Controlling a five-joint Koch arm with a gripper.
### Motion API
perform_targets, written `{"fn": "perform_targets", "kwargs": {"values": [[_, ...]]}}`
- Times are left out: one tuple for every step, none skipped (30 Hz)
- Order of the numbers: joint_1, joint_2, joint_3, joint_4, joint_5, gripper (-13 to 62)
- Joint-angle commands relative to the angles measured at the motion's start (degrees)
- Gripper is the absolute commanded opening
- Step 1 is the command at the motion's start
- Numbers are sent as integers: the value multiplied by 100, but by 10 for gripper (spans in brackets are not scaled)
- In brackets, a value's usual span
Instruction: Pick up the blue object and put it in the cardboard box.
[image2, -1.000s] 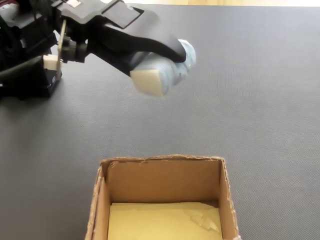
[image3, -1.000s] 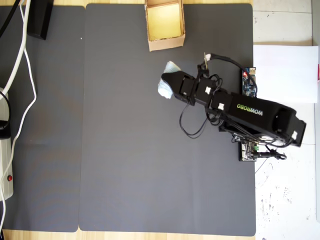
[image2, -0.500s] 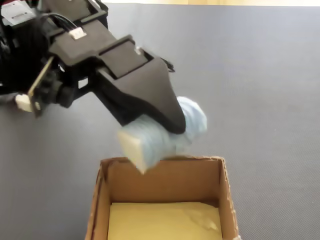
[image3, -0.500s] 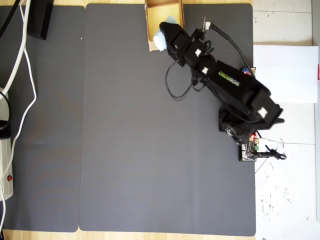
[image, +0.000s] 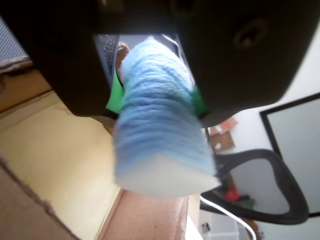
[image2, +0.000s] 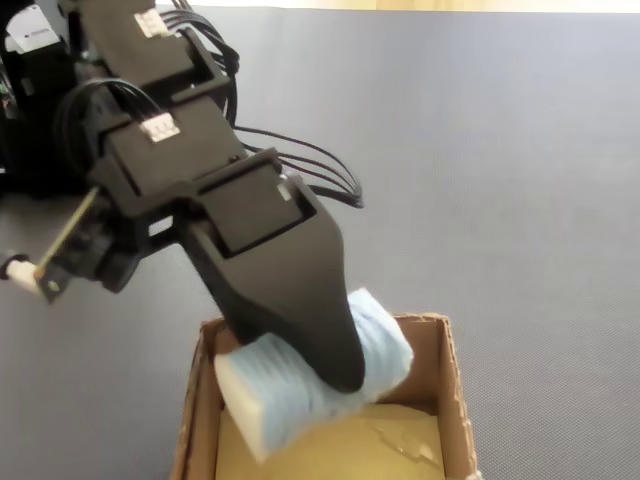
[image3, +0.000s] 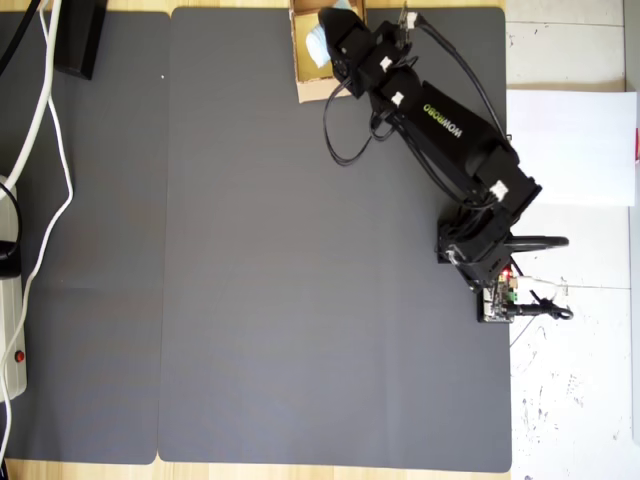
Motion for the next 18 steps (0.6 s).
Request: {"fn": "perform_targets", "kwargs": {"values": [[0,114,-562,-114,18,309],[9,132,-589,-114,9,325],[18,141,-598,-105,0,325],[53,176,-712,167,-70,327],[62,176,-738,255,-88,335],[62,176,-738,272,-88,337],[62,202,-721,272,-88,337],[44,272,-677,299,-88,337],[18,325,-650,299,-88,337],[-18,387,-633,308,-88,337],[-62,431,-615,308,-88,337],[-114,466,-598,316,-88,337],[-185,545,-562,316,-88,337],[-255,580,-519,316,-88,337],[-378,668,-448,316,-88,337],[-483,747,-369,316,-88,337],[-598,853,-281,308,-88,337],[-765,993,-149,316,-97,337]]}}
